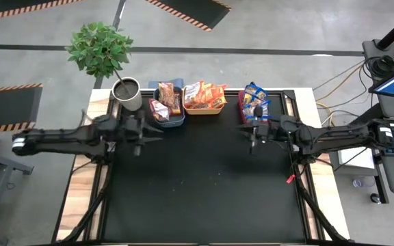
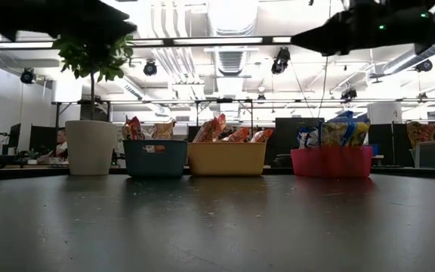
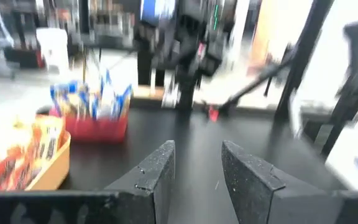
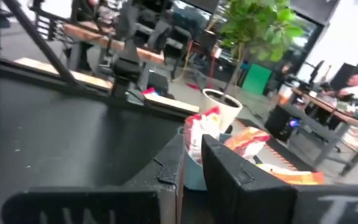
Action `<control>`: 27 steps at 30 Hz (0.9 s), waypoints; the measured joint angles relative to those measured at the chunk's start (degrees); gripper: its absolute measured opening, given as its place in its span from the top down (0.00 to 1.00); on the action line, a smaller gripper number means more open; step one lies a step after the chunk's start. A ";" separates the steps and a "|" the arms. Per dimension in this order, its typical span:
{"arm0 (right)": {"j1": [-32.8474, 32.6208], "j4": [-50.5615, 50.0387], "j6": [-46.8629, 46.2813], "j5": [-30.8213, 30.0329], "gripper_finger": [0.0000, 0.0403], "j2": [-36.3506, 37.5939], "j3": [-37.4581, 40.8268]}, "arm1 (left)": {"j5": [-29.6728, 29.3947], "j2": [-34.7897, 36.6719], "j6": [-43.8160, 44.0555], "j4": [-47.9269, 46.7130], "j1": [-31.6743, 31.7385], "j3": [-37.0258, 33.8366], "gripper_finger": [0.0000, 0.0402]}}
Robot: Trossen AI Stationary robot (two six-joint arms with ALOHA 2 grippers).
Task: Sort Maruchan noodles
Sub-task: Return to Home Position
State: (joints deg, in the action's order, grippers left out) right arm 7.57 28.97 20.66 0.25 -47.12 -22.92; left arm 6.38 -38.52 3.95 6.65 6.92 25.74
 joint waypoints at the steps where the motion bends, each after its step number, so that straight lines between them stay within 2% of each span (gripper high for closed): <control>1: -0.02 -0.33 -0.28 0.32 0.89 1.18 0.64 | 0.01 2.79 0.92 1.27 0.00 -1.43 0.71; 5: -0.02 0.09 -0.72 0.47 0.91 6.46 3.71 | 0.03 11.95 4.10 2.80 0.00 -6.26 0.71; 12: -0.02 0.09 -0.72 0.45 0.91 17.47 8.40 | -0.05 22.77 4.61 2.79 0.00 -12.90 0.71; 17: -0.04 -0.14 -0.81 3.58 0.91 23.84 11.51 | -2.28 27.11 4.60 2.79 0.02 -16.37 0.71; 27: -0.03 -4.68 0.36 4.92 0.91 34.20 13.90 | -2.83 30.66 8.97 4.88 0.00 -23.01 0.71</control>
State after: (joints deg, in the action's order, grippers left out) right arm 7.54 24.28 21.03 5.17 -12.92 -9.01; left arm 3.55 -7.86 12.92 11.53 6.92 2.72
